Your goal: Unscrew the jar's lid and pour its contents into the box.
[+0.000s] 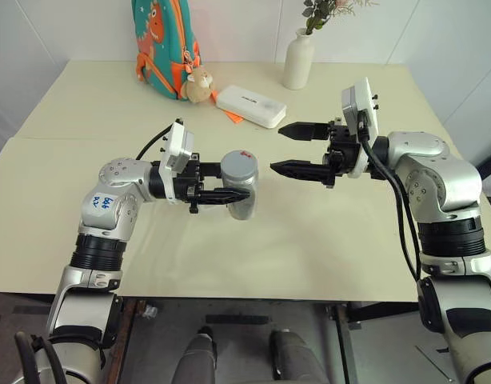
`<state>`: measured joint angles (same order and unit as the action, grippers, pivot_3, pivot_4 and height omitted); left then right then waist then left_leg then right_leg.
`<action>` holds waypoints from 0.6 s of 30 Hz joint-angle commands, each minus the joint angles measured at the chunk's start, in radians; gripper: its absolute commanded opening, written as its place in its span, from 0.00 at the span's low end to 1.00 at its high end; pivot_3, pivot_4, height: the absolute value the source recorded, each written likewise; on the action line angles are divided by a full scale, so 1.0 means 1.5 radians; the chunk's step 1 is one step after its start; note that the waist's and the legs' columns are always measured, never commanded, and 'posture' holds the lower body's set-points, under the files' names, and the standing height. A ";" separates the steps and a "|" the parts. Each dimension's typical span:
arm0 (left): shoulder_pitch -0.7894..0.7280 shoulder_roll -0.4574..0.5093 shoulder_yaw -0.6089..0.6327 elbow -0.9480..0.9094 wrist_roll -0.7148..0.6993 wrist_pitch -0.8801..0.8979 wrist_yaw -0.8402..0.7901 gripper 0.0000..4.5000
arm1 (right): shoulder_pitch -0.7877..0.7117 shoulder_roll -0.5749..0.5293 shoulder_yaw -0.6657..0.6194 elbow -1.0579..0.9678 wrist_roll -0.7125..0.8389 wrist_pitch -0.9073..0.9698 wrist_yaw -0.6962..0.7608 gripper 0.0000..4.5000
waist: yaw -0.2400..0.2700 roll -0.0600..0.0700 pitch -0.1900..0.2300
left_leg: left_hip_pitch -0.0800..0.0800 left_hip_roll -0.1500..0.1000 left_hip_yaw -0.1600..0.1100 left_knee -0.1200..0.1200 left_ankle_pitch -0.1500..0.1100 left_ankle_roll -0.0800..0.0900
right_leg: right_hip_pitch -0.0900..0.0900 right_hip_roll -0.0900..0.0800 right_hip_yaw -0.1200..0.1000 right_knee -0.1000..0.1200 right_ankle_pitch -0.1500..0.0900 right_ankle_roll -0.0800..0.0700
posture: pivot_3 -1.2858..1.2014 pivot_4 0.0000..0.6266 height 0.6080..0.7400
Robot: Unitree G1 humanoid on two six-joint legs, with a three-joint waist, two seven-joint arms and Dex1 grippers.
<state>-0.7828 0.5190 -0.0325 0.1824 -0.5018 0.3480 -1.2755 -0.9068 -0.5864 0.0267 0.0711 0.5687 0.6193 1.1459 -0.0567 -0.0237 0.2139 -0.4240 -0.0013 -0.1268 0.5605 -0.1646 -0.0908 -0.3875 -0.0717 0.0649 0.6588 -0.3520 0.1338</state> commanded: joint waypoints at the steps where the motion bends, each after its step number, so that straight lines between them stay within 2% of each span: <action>1: -0.014 0.003 0.009 -0.017 0.000 -0.010 -0.002 0.44 | -0.003 0.012 -0.020 -0.064 0.051 0.030 0.004 1.00 | 0.000 0.000 0.000 | 0.000 0.000 0.000 0.000 0.000 0.000 | 0.000 0.000 0.000 0.000 0.000 0.000 | 0.52 0.24 1.00; 5: -0.016 0.004 0.009 -0.015 0.002 -0.011 -0.001 0.44 | -0.013 0.038 -0.010 -0.100 0.071 0.053 -0.017 1.00 | 0.001 0.000 0.000 | 0.000 0.000 0.000 0.000 0.000 0.000 | 0.000 0.000 0.000 0.000 0.000 0.000 | 0.52 0.24 1.00; 13: -0.022 -0.007 0.004 -0.012 0.006 -0.012 0.001 0.44 | -0.040 0.094 0.076 -0.108 0.006 0.042 -0.058 1.00 | 0.002 0.000 0.000 | 0.000 0.000 0.000 0.000 0.000 0.000 | 0.000 0.000 0.000 0.001 0.000 0.000 | 0.52 0.24 1.00; 18: -0.021 -0.013 0.004 -0.015 0.007 -0.010 0.000 0.44 | -0.057 0.125 0.090 -0.080 -0.023 0.027 -0.078 1.00 | 0.001 0.000 0.000 | 0.000 0.000 0.000 0.000 0.000 0.000 | 0.000 0.000 0.000 0.001 0.000 0.000 | 0.52 0.24 1.00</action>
<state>-0.7856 0.4979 -0.0342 0.1835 -0.4875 0.3465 -1.2735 -0.9654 -0.4056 0.1740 -0.0389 0.5457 0.6848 1.0403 -0.0554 -0.0237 0.2139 -0.4244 -0.0016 -0.1272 0.5612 -0.1645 -0.0910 -0.3884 -0.0717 0.0649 0.6603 -0.3520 0.1337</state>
